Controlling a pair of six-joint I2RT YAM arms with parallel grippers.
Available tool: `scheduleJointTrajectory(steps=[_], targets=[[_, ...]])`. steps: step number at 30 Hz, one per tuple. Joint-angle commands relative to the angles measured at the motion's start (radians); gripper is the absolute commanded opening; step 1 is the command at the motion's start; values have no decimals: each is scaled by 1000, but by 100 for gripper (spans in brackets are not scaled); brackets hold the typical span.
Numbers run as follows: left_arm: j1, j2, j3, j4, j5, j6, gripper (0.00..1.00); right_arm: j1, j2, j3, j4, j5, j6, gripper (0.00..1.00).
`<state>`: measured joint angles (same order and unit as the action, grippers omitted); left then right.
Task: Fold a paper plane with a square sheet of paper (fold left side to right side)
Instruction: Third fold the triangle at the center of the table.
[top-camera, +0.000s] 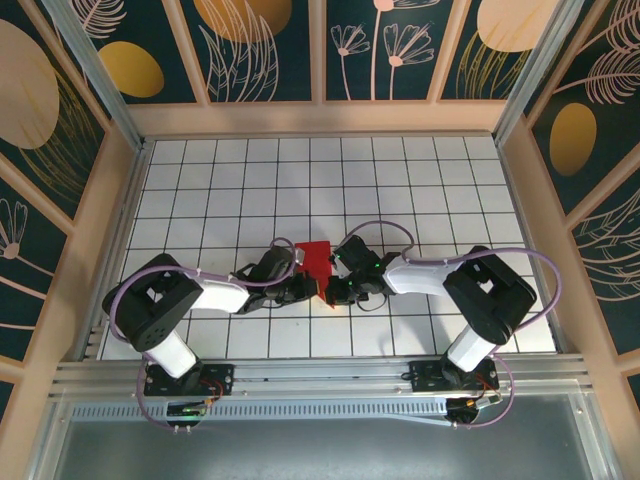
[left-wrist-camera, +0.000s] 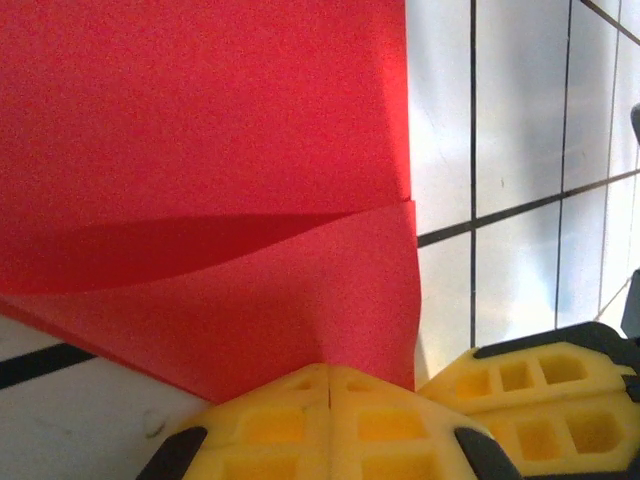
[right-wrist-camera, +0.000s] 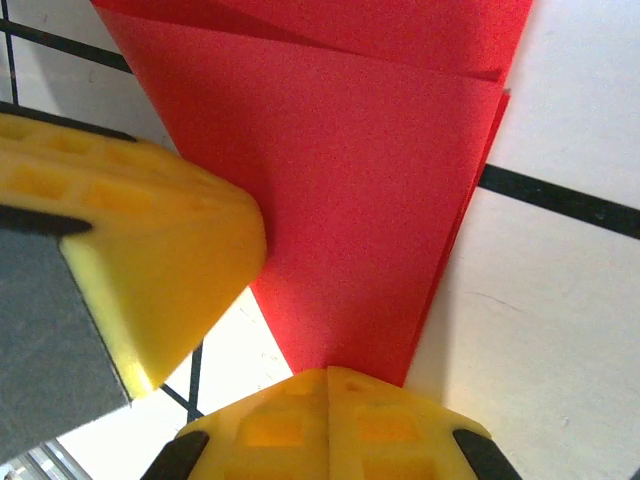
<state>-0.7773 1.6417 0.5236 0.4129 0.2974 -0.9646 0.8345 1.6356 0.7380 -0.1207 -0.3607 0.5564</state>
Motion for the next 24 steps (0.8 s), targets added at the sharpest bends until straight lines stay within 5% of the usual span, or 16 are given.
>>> scheduleJointTrajectory(steps=[1,13,24], targets=[[31,-8,7,-135,-127,46,0,0,69,-35,-136,155,-15,0],[193,-31,-7,-186,-130,123,0,-2,63,-40,-135,154,-10,0],[245,-64,38,-229,-135,184,0,0,61,-38,-123,140,-10,0]])
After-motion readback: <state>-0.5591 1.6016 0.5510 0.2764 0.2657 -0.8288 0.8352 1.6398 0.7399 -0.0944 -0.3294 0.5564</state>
